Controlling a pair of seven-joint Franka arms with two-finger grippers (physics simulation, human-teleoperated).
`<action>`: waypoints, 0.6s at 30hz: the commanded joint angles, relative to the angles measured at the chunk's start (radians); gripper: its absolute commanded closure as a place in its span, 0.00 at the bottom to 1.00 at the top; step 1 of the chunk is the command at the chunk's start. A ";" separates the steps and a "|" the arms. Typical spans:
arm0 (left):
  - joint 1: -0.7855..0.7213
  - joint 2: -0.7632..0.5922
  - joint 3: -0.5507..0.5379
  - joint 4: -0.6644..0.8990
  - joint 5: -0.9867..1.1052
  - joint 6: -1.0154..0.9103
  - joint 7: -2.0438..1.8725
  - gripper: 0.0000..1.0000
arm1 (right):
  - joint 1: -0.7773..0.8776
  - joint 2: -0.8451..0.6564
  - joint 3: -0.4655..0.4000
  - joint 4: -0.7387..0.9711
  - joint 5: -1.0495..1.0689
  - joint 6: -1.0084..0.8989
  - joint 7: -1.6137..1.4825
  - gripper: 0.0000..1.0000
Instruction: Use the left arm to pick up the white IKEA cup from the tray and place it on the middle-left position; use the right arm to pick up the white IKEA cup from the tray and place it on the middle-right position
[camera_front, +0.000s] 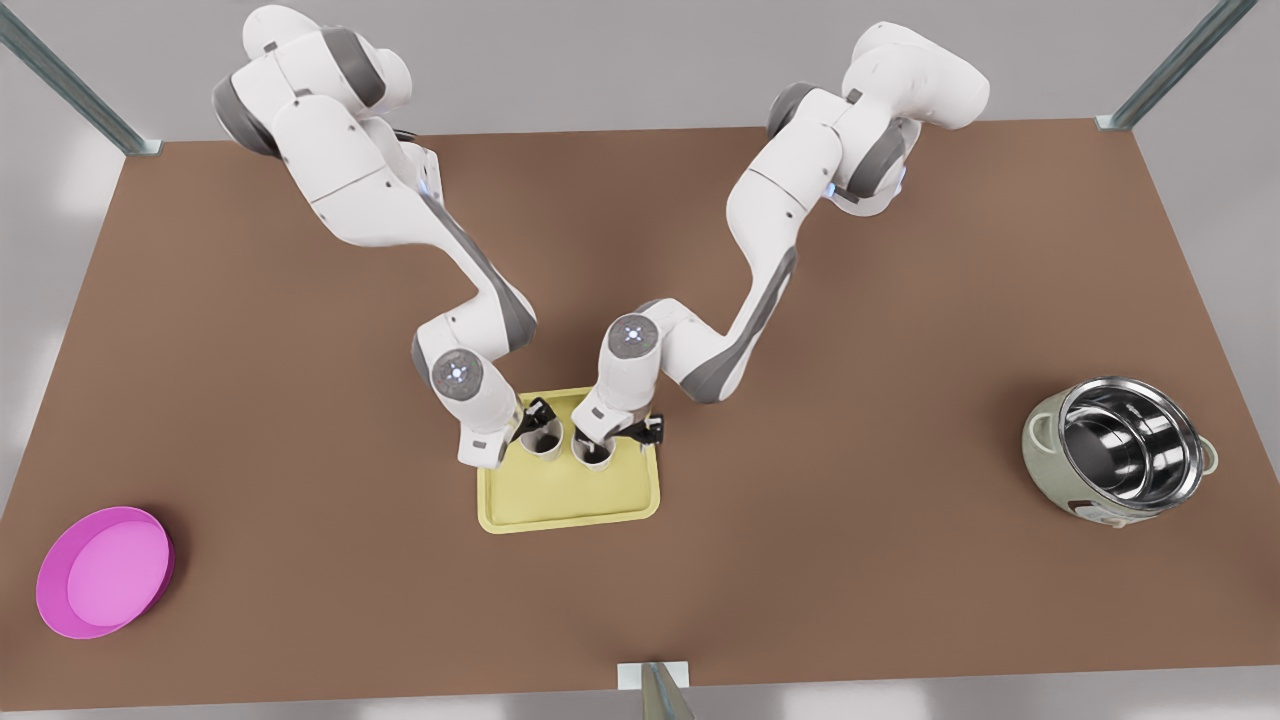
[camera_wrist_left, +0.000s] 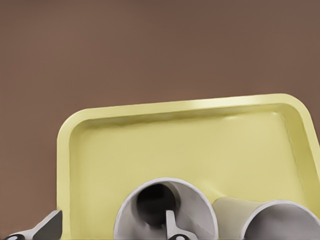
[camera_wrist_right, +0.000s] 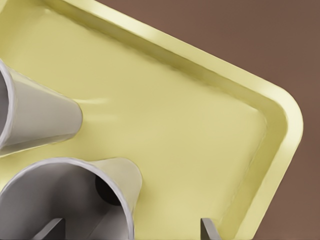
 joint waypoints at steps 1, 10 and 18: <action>-0.004 0.012 0.000 0.000 0.012 0.009 -0.128 0.00 | 0.001 0.009 0.000 -0.003 0.001 0.020 0.023 0.00; -0.010 0.035 0.002 0.003 0.010 0.073 -0.139 0.41 | 0.004 0.009 0.005 0.004 0.004 0.008 0.063 0.81; 0.002 0.012 0.002 0.010 -0.004 0.035 -0.138 0.75 | -0.021 -0.111 -0.005 0.016 0.004 -0.127 0.048 0.96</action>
